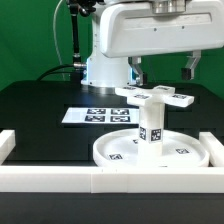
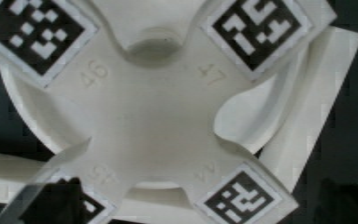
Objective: Assemble round table
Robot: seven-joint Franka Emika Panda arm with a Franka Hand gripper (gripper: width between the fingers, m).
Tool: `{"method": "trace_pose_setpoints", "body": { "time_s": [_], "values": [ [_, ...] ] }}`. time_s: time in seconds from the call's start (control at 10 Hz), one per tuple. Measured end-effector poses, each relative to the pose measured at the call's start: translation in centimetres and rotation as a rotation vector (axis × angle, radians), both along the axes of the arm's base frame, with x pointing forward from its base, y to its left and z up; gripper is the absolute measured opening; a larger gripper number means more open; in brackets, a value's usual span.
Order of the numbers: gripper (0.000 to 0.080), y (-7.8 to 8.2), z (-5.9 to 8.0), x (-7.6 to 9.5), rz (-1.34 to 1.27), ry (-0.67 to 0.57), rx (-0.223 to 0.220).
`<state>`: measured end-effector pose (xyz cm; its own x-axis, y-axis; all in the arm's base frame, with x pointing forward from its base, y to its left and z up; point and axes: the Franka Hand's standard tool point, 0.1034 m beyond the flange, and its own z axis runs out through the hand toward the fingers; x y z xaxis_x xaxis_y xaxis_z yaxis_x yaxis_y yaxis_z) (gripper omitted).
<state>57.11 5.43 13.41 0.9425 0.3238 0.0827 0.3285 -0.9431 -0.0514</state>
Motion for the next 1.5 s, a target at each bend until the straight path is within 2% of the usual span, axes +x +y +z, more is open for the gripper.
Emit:
{"method": "trace_pose_setpoints", "body": {
  "time_s": [0.3,0.5,1.0,1.3,1.5],
  "values": [
    [0.0649,-0.3,-0.1,0.0,0.26,-0.019,-0.019],
    [0.0649,-0.3,0.0,0.2,0.488,-0.04,-0.048],
    [0.0649,-0.7,-0.1,0.2,0.829,-0.063,-0.079],
    [0.0649,-0.7,-1.1,-0.8,1.1,-0.085,-0.117],
    [0.0649,-0.7,-1.4,-1.2,1.212,-0.079,-0.126]
  ]
}}
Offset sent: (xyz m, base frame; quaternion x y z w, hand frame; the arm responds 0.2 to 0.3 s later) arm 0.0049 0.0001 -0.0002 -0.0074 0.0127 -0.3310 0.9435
